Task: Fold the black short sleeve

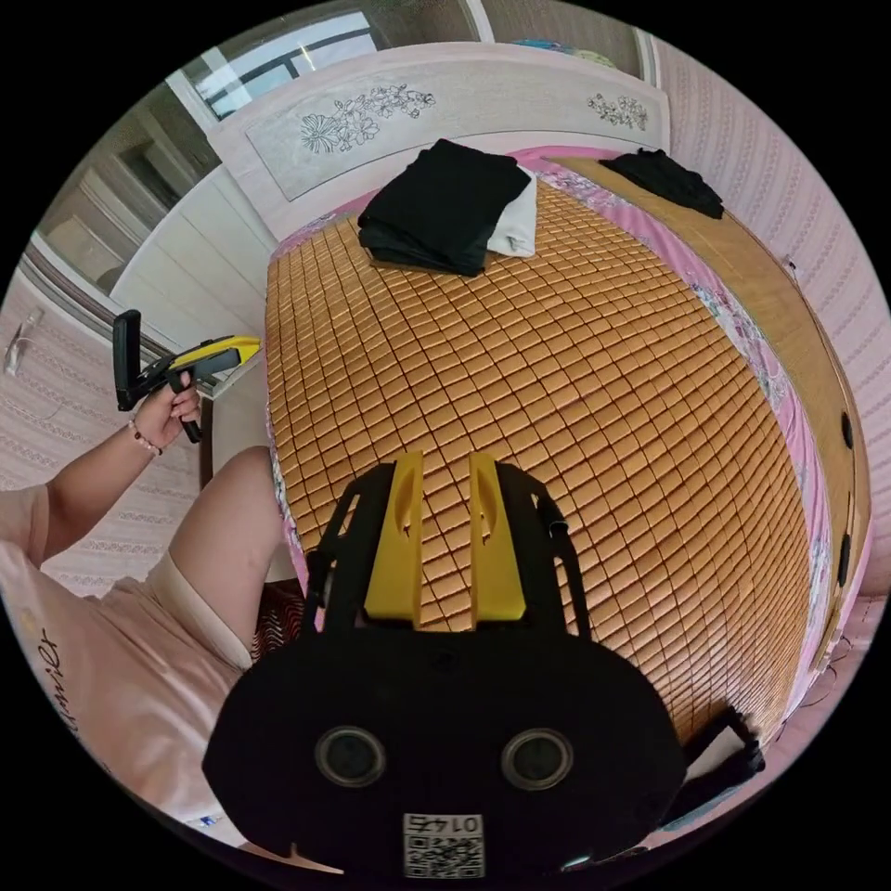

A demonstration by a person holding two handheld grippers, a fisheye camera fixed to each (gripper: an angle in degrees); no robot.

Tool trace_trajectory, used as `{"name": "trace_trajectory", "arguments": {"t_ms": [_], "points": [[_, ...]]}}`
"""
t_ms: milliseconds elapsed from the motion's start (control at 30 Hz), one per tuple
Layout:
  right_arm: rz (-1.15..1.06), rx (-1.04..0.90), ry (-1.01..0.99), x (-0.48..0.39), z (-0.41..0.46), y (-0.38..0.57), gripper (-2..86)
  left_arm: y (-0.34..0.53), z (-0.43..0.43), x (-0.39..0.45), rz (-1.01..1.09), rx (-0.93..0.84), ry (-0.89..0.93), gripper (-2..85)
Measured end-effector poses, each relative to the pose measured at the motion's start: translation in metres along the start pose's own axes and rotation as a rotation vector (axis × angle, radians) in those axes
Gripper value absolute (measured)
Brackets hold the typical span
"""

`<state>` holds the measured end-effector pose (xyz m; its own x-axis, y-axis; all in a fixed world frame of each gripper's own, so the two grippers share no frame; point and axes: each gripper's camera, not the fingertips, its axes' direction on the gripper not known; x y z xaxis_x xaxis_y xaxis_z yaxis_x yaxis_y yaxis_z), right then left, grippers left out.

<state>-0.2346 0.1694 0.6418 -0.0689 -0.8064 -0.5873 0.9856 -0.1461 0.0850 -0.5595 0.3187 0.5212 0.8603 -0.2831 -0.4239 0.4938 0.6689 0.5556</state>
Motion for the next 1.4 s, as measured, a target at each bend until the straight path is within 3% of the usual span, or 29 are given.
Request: {"name": "trace_trajectory", "arguments": {"t_ms": [200,333,467,600,700,833,1100,1267,1400], "points": [[-0.230,0.000,0.148,-0.052,0.033,-0.126,7.5,-0.050,0.005,-0.098,-0.196,0.100,-0.011,4.4],[-0.294,-0.032,0.154,-0.073,0.063,-0.201,8.2,-0.088,0.029,-0.128,-0.105,0.049,-0.066,5.4],[-0.358,-0.031,0.162,-0.098,0.094,-0.266,9.9,-0.109,0.046,-0.165,-0.132,0.040,0.024,8.2],[-0.316,-0.039,0.259,-0.099,0.133,-0.303,9.7,-0.114,0.059,-0.200,-0.260,0.047,0.092,8.7],[-0.160,-0.152,0.171,-0.075,0.160,-0.313,7.4,-0.117,0.067,-0.210,-0.288,0.006,0.188,2.9],[-0.130,-0.033,0.155,-0.053,0.125,-0.300,2.2,-0.120,0.050,-0.217,-0.334,0.071,0.261,-0.5],[0.009,0.241,0.138,0.007,0.004,-0.220,0.8,-0.135,-0.035,-0.153,-0.027,0.208,0.149,-1.0],[0.197,0.361,0.007,0.037,-0.042,-0.057,0.9,-0.079,-0.091,-0.115,0.105,0.186,0.209,-1.0],[0.393,0.183,-0.048,0.047,0.007,0.083,1.2,0.033,-0.095,-0.097,0.068,-0.035,0.289,-1.0]]}}
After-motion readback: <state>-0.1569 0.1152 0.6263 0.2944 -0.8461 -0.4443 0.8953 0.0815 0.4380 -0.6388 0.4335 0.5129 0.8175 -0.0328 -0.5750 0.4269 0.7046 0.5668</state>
